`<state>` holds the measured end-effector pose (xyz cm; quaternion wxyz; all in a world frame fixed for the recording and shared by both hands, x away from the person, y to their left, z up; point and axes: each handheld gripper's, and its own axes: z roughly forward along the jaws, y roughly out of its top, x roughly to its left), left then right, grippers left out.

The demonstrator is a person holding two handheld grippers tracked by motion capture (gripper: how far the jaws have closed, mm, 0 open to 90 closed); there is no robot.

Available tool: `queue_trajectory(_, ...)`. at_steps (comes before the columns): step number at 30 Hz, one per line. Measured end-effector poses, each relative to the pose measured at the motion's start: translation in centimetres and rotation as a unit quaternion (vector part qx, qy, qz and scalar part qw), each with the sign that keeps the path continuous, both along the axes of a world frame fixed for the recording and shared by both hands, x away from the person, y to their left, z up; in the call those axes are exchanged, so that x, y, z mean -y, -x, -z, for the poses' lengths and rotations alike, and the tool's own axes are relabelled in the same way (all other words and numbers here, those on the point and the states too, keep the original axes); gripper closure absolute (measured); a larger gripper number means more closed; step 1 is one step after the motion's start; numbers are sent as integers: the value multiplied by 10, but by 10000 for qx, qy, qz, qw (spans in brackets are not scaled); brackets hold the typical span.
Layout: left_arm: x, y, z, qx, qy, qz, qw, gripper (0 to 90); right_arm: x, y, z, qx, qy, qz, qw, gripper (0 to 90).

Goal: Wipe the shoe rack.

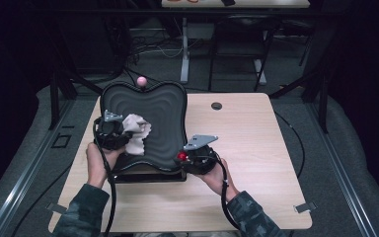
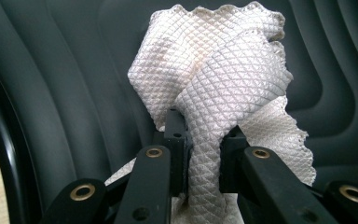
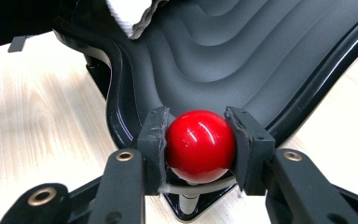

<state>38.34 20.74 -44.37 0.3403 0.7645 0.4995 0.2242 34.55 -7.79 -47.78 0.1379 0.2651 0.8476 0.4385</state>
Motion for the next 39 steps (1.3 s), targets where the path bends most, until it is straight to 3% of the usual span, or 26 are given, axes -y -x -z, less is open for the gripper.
queue_trajectory(16,6,21,10,-34,-62,21,10000,786,0,1,0,17,-18,-1,10000,606)
queue_trajectory(23,10,17,8,46,-85,-19,10000,782,0,0,0,16,26,-15,10000,606)
queue_trajectory(28,16,4,2,108,-84,-16,9999,781,0,0,0,13,39,-22,10000,606)
queue_trajectory(39,27,-45,-24,165,-168,-56,9997,781,-1,-1,1,36,-12,-41,10000,607)
